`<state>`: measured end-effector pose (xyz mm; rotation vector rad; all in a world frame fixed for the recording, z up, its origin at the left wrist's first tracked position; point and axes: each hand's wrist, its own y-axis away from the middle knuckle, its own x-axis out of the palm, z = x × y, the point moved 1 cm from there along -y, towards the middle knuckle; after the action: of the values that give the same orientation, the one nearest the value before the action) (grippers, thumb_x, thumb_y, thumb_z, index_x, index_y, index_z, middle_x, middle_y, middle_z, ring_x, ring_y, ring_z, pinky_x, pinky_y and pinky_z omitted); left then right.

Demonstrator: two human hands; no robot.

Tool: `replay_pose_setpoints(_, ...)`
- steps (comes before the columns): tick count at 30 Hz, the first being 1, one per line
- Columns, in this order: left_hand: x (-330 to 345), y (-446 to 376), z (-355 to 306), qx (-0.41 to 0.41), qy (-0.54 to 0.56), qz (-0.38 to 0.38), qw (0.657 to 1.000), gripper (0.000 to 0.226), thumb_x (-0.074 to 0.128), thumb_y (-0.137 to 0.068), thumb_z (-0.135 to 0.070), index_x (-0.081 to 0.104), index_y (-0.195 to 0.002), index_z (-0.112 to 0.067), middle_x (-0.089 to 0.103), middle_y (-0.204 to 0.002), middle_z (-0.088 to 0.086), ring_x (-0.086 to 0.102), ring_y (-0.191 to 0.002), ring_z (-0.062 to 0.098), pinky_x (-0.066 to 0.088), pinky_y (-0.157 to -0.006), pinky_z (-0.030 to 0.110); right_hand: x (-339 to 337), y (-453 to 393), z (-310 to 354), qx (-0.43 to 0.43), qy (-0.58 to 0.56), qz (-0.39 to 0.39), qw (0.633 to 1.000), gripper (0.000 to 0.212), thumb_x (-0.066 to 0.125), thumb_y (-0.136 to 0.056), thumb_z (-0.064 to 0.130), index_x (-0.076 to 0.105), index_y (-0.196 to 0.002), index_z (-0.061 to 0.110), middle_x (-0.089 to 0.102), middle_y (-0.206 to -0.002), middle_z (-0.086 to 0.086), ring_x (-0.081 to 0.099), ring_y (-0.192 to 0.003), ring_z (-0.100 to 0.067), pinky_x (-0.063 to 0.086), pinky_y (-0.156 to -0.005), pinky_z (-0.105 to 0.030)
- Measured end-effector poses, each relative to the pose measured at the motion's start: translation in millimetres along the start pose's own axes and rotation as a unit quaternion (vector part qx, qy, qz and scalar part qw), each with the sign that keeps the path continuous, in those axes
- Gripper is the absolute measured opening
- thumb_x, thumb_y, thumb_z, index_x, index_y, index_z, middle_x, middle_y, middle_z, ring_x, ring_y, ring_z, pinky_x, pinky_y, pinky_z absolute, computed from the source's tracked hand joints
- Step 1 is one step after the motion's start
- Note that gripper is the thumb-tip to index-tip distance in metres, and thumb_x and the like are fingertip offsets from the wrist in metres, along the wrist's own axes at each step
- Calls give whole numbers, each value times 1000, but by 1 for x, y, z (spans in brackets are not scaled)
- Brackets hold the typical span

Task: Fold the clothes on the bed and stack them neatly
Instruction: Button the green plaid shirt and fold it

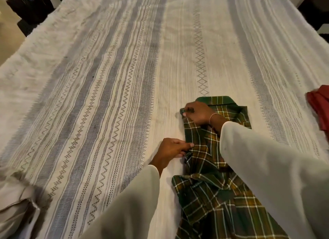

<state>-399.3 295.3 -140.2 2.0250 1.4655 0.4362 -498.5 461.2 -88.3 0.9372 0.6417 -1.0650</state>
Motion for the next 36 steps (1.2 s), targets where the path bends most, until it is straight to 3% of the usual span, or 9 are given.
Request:
replay_pose_setpoints(5,-3,-9,2,-38,45,8,998,39,77,-85,-44,74,-108,-12,76,-95,1,73,-88,17,60,-75,21,0,-6,-25,-42,-88,-70,993,24,63,-99,25,74,-118,14,71,-118,-10,62,-108,-26,44,-93,-30)
replay_pose_setpoints(9,-9,-15,11,-57,67,22,996,43,77,-85,-41,72,-114,-9,76,-104,7,74,-95,22,59,-92,35,18,-7,-37,-38,51,-123,990,35,55,-100,47,68,-125,26,66,-116,-9,63,-104,-29,53,-87,-41)
replay_pose_setpoints(14,-9,-20,17,-50,73,8,996,44,81,-83,-38,73,-112,-6,77,-102,8,75,-92,22,60,-90,38,36,-3,-35,19,202,-219,954,53,55,-95,56,51,-130,17,60,-123,-12,54,-112,-31,44,-91,-44)
replay_pose_setpoints(18,-7,-20,20,-49,82,5,995,45,82,-81,-37,73,-110,-5,78,-100,8,76,-90,22,61,-88,37,43,7,-26,-115,270,-315,903,30,57,-99,37,59,-115,12,62,-109,-12,55,-97,-28,45,-82,-42)
replay_pose_setpoints(21,-8,-22,19,-46,84,4,995,40,83,-81,-35,74,-106,-5,78,-96,8,76,-86,21,62,-83,34,52,1,-30,-198,311,-239,898,28,55,-101,27,65,-122,11,66,-121,-11,59,-110,-29,44,-95,-42)
replay_pose_setpoints(26,-9,-26,23,-44,88,9,995,41,84,-81,-31,74,-110,-3,78,-99,10,76,-89,23,61,-87,38,61,-3,-48,-181,285,-132,932,56,20,-105,34,47,-148,10,49,-149,-14,39,-143,-32,27,-121,-47)
replay_pose_setpoints(30,-9,-27,25,-38,87,1,995,39,84,-81,-31,74,-107,-3,78,-96,9,76,-86,22,62,-83,36,59,-7,-49,-170,276,-77,943,55,21,-108,35,28,-157,13,34,-159,-13,21,-153,-31,10,-125,-46)
replay_pose_setpoints(34,-7,-19,21,-25,95,-7,995,38,85,-80,-30,75,-102,0,78,-90,11,76,-79,21,61,-71,30,58,12,-34,-123,314,-26,941,60,16,-108,44,15,-161,17,17,-168,-8,4,-156,-28,-6,-123,-57)
replay_pose_setpoints(36,-5,-12,17,-14,97,-18,995,30,82,-82,-25,75,-98,-1,78,-83,9,75,-72,19,60,-65,27,57,37,-27,-124,270,-12,955,70,7,-102,55,20,-160,17,19,-168,-6,6,-156,-25,-5,-123,-58)
